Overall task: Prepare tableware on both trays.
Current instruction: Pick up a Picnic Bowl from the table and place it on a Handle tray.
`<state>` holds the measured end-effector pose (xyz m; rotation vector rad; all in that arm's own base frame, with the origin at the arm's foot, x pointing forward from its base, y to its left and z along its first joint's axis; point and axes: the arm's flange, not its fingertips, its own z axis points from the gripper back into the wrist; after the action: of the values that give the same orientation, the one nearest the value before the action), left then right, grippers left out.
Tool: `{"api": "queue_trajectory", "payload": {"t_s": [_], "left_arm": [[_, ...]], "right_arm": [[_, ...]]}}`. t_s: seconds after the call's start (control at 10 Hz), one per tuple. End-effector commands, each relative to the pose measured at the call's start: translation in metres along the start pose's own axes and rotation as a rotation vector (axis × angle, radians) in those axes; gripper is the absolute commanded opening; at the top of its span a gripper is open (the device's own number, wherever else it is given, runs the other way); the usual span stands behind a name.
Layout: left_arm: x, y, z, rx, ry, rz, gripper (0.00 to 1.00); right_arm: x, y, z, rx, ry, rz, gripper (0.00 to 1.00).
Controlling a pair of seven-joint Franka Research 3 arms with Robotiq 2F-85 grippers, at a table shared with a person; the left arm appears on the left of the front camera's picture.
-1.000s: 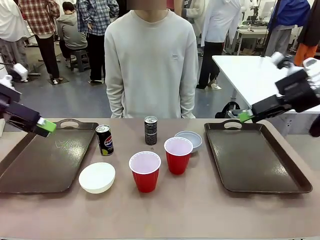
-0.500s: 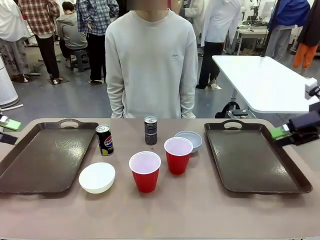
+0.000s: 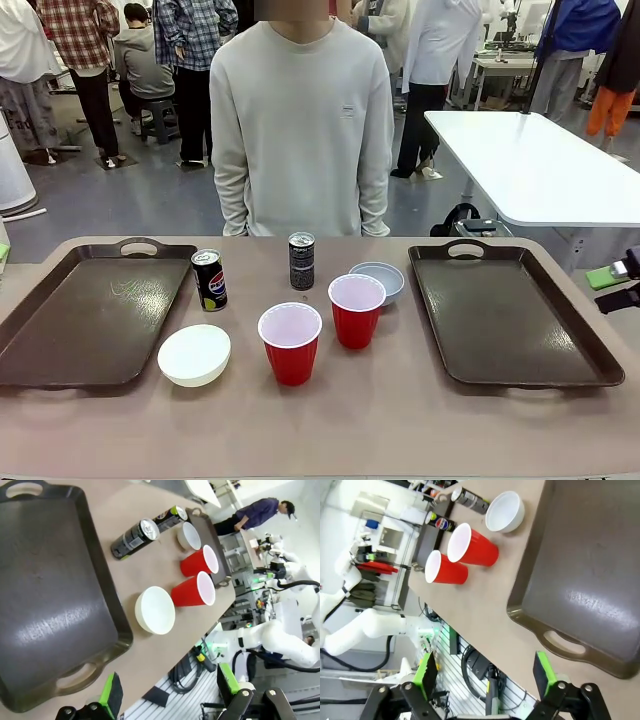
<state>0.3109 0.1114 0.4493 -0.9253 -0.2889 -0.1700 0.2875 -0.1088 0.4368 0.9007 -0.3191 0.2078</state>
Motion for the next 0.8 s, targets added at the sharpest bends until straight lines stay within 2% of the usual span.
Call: {"api": "queue_trajectory", "payload": {"t_s": [0.0, 0.1, 0.7], "left_arm": [[-0.003, -0.006, -0.004, 0.081, 0.024, -0.032, 1.0], [0.0, 0.0, 0.0, 0.0, 0.0, 0.0, 1.0], [0.0, 0.0, 0.0, 0.0, 0.0, 0.0, 1.0]], "right_arm": [[-0.057, 0.019, -0.035, -0.039, -0.026, 0.067, 1.0], [0.0, 0.0, 0.0, 0.0, 0.0, 0.0, 1.0], [0.0, 0.0, 0.0, 0.0, 0.0, 0.0, 1.0]]}}
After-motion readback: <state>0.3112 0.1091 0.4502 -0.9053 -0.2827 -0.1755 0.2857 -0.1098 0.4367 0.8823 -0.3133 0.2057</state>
